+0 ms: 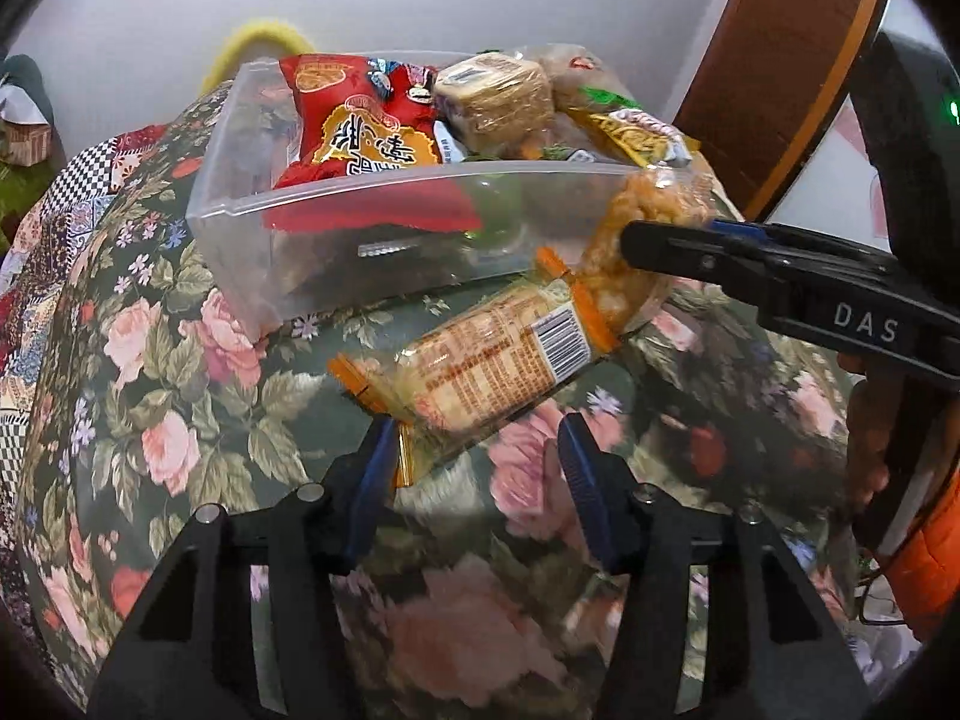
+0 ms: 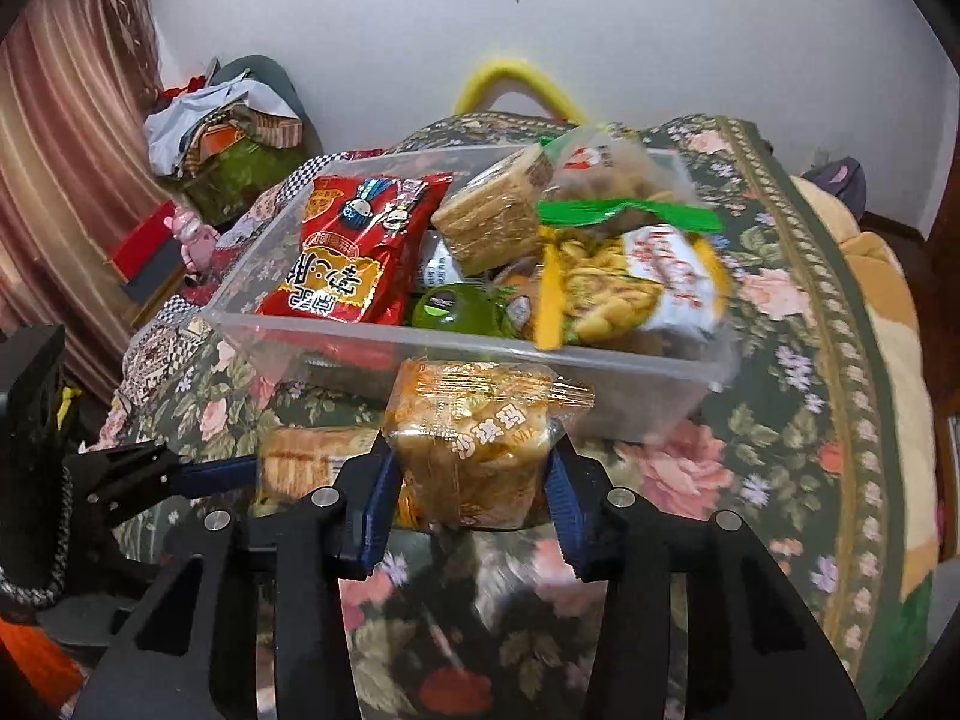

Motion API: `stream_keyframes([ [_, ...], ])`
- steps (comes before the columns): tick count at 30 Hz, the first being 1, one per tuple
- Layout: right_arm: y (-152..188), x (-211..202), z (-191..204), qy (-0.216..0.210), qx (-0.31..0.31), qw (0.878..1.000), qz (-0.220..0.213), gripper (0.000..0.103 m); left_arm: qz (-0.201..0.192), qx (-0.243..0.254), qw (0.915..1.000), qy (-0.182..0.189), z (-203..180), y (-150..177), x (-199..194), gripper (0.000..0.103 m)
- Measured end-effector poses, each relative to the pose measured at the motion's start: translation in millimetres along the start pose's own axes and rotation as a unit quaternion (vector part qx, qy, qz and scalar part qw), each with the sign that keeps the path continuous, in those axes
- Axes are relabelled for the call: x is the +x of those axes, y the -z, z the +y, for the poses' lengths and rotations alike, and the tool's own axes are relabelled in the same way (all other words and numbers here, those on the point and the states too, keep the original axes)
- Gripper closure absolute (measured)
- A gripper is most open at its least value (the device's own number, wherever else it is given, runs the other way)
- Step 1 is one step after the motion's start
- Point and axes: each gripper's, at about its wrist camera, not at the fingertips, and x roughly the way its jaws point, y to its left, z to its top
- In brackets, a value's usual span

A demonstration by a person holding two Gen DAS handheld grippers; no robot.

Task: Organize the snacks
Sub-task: 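Grasp the orange-ended wafer bar with the left tool while the right tool grasps the golden puffed-snack bag, then lower the wafer bar into the box with the left tool while the right tool releases the golden bag inside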

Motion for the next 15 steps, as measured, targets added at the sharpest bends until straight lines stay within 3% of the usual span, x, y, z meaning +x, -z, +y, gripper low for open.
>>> stream_keyframes([
  [5,5,-23,-12,0.013,0.001,1.0,-0.014,0.062,-0.017,0.008,0.9995,-0.025,-5,-9,-12,0.047],
  [7,6,-29,-17,0.012,0.005,1.0,-0.017,0.062,-0.021,0.018,0.9992,-0.029,-10,-16,-12,0.04],
  [9,8,-36,-20,0.013,0.008,1.0,-0.02,0.062,-0.026,0.038,0.9987,-0.022,-15,-24,-6,0.028],
  [15,14,-43,-25,0.01,0.012,1.0,-0.02,0.062,-0.001,0.078,0.9965,-0.028,-24,-44,32,0.025],
])
